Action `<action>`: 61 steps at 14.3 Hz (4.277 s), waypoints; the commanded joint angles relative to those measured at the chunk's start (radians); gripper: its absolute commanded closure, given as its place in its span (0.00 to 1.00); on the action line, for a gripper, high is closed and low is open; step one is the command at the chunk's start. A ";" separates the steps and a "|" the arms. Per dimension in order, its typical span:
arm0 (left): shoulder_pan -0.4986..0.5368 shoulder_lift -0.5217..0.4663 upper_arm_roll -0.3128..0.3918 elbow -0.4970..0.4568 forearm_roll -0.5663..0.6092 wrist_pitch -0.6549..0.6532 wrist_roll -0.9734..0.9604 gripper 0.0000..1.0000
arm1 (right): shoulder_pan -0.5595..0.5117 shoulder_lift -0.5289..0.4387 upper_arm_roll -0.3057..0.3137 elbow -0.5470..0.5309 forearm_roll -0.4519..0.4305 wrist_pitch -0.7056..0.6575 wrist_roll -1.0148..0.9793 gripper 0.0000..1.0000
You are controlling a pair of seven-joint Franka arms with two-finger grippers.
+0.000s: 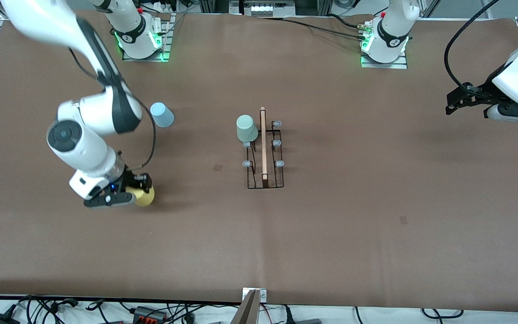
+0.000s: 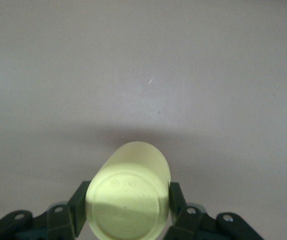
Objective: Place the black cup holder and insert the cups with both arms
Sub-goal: 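Lift the yellow cup and carry it to the rack with the right gripper, then lower the yellow cup onto a rack peg with the right gripper, then open the right gripper and withdraw it from the rack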
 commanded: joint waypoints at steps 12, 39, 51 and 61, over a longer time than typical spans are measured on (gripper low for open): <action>0.001 0.005 -0.003 0.036 -0.009 -0.026 -0.009 0.00 | 0.407 0.091 0.052 0.218 0.020 -0.069 0.730 0.95; 0.004 0.005 -0.003 0.035 -0.009 -0.026 -0.007 0.00 | 0.429 0.197 0.046 0.223 -0.077 0.072 0.729 0.00; 0.006 0.005 -0.003 0.035 -0.009 -0.028 -0.007 0.00 | 0.129 -0.103 0.046 0.115 0.067 -0.220 0.291 0.00; 0.006 0.005 -0.003 0.036 -0.009 -0.028 -0.007 0.00 | -0.194 -0.361 0.013 0.157 0.070 -0.595 0.016 0.00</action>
